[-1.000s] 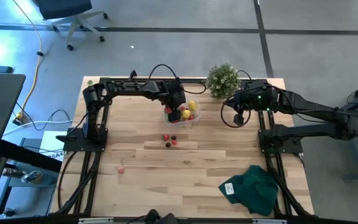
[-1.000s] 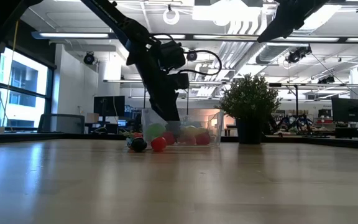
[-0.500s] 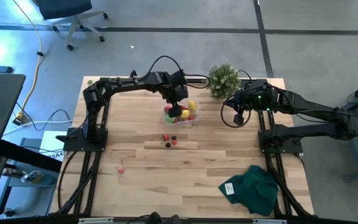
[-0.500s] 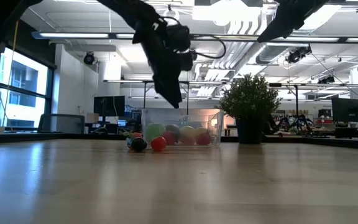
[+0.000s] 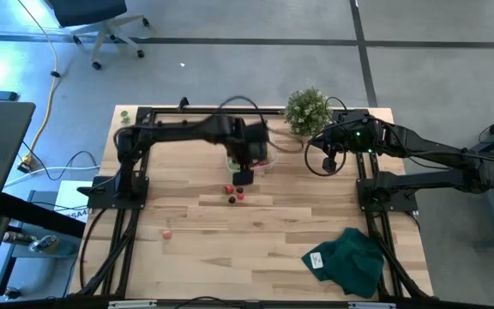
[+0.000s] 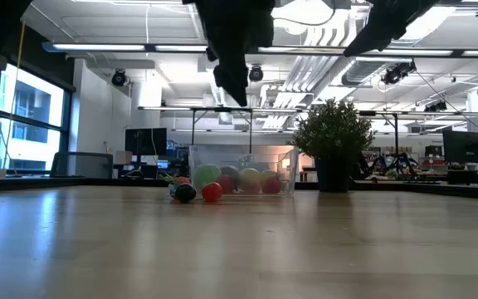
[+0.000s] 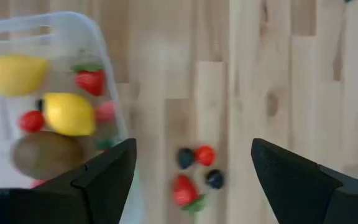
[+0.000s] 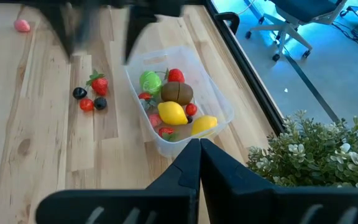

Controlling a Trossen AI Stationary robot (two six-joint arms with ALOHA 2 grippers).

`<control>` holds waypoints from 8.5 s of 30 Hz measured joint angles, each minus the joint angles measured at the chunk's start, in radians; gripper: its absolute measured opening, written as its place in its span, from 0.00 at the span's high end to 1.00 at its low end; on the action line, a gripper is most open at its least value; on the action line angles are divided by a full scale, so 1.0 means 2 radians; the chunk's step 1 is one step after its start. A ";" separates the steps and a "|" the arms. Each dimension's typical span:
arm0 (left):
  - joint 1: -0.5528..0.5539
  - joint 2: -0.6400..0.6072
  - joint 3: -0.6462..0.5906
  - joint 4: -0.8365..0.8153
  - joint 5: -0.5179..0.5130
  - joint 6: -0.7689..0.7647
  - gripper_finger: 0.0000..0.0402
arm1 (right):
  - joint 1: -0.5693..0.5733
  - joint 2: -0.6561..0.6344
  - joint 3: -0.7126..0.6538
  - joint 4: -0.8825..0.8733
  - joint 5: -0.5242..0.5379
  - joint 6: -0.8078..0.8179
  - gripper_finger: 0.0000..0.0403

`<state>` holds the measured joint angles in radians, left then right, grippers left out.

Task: Pick and placing Produce into tupperware
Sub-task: Put the pink peach into the transparent bin, then put the red strawberry into the transparent bin

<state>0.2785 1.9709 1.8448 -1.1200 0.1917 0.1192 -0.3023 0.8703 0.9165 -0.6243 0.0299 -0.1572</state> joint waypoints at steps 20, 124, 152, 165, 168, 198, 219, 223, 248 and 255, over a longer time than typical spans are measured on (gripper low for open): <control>-0.253 0.000 0.000 -0.028 -0.132 -0.403 0.23 | 0.000 0.000 0.000 0.000 0.000 0.000 1.00; -0.522 -0.267 -0.605 0.207 -0.169 -0.971 0.62 | 0.000 0.000 0.000 0.000 0.000 0.000 1.00; -0.522 -0.266 -0.593 0.210 -0.238 -0.969 0.70 | 0.000 0.000 0.000 0.000 0.000 0.000 1.00; -0.511 -0.266 -0.537 0.209 -0.500 -0.849 0.70 | 0.000 0.000 0.000 0.000 0.000 0.000 1.00; -0.485 -0.271 -0.513 0.209 -0.536 -0.776 0.70 | 0.000 0.000 0.000 0.000 0.000 0.000 1.00; 0.042 -0.137 -0.248 0.300 -0.066 -0.093 0.70 | 0.000 0.000 0.000 0.000 0.000 0.000 1.00; 0.075 0.010 -0.156 0.167 -0.040 0.022 0.70 | 0.001 0.000 0.000 0.000 0.000 0.000 1.00; 0.074 0.016 -0.156 0.169 -0.039 0.025 0.70 | 0.001 0.000 0.000 0.000 0.000 0.000 1.00; 0.073 0.016 -0.131 0.149 -0.027 0.021 0.55 | 0.001 0.000 0.000 0.000 0.000 0.000 1.00; 0.068 0.015 -0.057 0.055 -0.017 0.008 0.55 | 0.001 0.000 0.000 0.000 0.000 0.000 1.00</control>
<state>0.4154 2.0006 1.7307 -1.0092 0.1572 0.1347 -0.3008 0.8702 0.9165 -0.6243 0.0298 -0.1574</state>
